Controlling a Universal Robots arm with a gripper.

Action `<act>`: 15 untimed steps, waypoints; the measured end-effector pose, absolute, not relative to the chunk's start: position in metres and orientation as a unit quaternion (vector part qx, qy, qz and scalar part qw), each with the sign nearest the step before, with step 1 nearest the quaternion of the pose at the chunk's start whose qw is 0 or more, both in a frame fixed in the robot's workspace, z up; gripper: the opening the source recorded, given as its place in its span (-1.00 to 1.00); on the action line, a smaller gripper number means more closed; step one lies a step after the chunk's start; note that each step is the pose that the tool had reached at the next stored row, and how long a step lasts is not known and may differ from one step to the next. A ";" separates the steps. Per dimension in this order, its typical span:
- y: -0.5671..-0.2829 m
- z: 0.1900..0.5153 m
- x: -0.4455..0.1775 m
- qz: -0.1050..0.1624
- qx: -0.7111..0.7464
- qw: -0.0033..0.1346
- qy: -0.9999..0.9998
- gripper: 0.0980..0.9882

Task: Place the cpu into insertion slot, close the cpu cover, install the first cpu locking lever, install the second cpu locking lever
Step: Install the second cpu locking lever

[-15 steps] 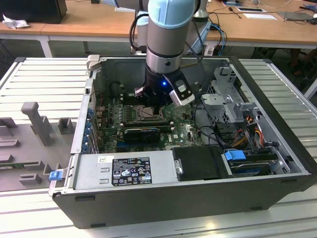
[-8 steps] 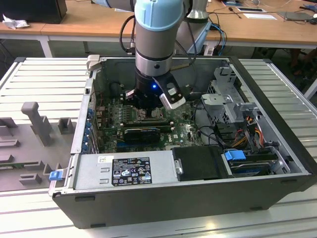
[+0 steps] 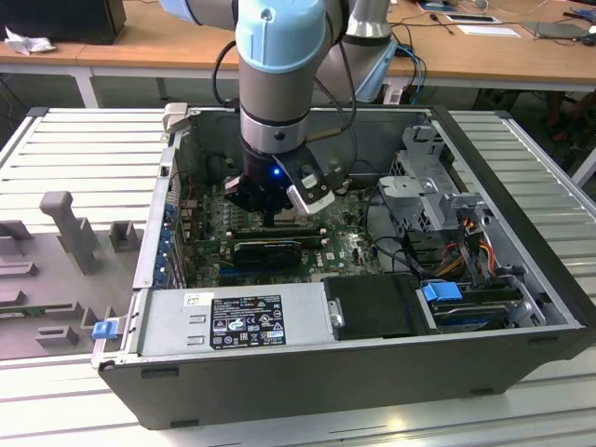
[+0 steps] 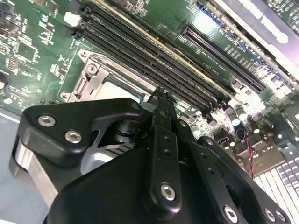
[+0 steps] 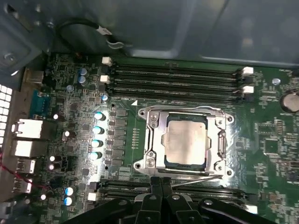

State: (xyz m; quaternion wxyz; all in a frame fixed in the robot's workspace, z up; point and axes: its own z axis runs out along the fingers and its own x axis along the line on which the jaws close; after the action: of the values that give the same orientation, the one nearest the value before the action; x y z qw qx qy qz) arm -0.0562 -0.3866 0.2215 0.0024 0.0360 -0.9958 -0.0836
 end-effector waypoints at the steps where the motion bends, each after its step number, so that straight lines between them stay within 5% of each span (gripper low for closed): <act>1: -0.387 0.219 -0.057 -0.084 0.039 0.003 -0.996 -0.98; 15: -0.401 0.212 -0.071 -0.141 0.053 -0.003 -0.989 -0.98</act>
State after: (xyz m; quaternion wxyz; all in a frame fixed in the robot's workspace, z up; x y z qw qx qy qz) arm -0.0712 -0.4007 0.2117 -0.0025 0.0533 -0.9885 -0.1413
